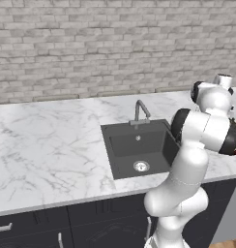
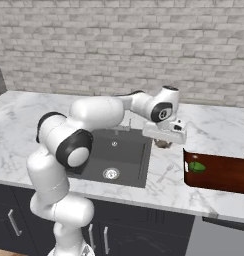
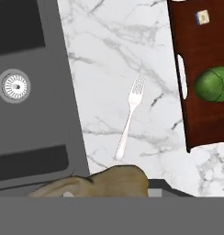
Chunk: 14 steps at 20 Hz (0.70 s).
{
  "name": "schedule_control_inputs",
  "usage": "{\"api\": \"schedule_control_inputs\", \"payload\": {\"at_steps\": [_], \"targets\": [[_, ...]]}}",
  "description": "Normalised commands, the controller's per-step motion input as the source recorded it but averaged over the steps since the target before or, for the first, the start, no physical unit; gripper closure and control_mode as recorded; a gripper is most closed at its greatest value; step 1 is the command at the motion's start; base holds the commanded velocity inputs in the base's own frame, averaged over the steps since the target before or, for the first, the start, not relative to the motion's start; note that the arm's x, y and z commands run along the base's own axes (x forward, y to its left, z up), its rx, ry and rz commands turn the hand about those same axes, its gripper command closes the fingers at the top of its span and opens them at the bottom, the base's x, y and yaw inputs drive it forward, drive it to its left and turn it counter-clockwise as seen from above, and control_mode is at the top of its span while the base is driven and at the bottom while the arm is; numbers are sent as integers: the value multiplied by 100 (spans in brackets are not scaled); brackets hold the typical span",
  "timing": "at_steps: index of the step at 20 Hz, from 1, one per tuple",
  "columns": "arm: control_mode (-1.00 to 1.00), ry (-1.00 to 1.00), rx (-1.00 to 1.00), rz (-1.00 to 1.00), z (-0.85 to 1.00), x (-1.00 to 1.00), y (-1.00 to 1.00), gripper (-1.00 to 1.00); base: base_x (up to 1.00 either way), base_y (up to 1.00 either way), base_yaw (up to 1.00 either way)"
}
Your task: Pick up all produce items and place them in the sink. Turn on the sink faucet to wash them. Then turn the sink off and put them in the tray.
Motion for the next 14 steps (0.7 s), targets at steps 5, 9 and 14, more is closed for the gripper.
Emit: {"api": "schedule_control_inputs", "payload": {"at_steps": [5,9,14], "targets": [[-100,3,0,-14,0,-2,-51,100,0,0,0],[-100,0,0,-16,0,-6,-46,100,0,0,0],[-100,0,0,-19,-1,-13,-45,100,0,0,0]]}}
